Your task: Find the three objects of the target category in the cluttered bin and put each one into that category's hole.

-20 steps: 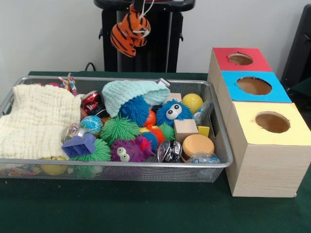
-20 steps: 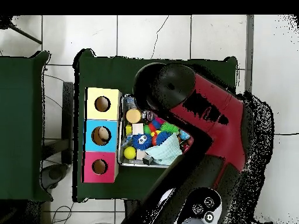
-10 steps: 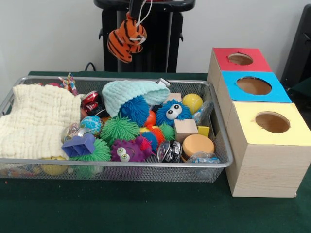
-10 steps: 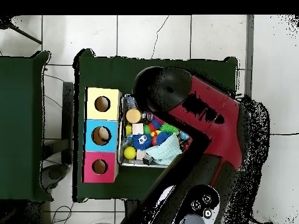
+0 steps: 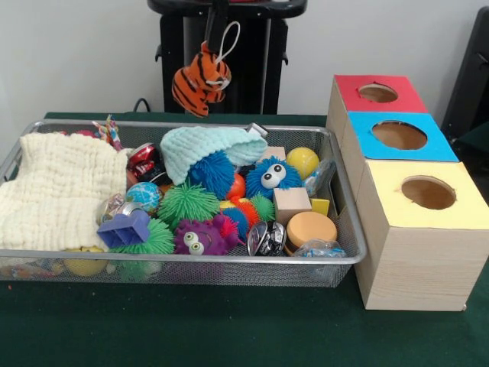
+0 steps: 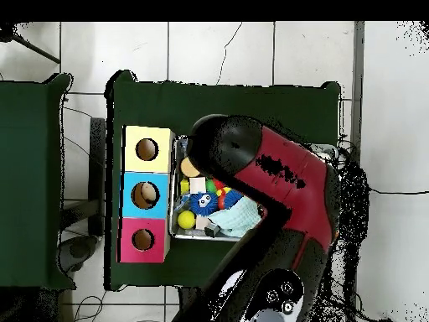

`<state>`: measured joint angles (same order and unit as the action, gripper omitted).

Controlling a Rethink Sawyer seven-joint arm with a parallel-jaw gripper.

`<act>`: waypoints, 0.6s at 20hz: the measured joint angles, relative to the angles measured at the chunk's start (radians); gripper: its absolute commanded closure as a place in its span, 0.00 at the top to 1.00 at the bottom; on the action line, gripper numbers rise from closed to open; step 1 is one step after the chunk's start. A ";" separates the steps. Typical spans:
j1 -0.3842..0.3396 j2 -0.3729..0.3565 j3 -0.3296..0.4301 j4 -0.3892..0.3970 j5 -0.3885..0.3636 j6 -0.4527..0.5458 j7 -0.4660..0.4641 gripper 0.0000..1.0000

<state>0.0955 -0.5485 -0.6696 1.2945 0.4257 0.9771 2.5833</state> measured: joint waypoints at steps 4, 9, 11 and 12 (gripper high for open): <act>0.042 -0.008 0.002 0.057 -0.017 -0.057 0.000 0.00; 0.114 -0.019 0.013 0.137 -0.019 -0.128 0.000 0.00; 0.142 -0.028 0.028 0.176 -0.019 -0.154 0.000 0.00; 0.148 -0.030 0.033 0.185 -0.019 -0.157 0.000 0.00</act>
<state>0.2438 -0.5788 -0.6370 1.4791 0.4070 0.8199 2.5833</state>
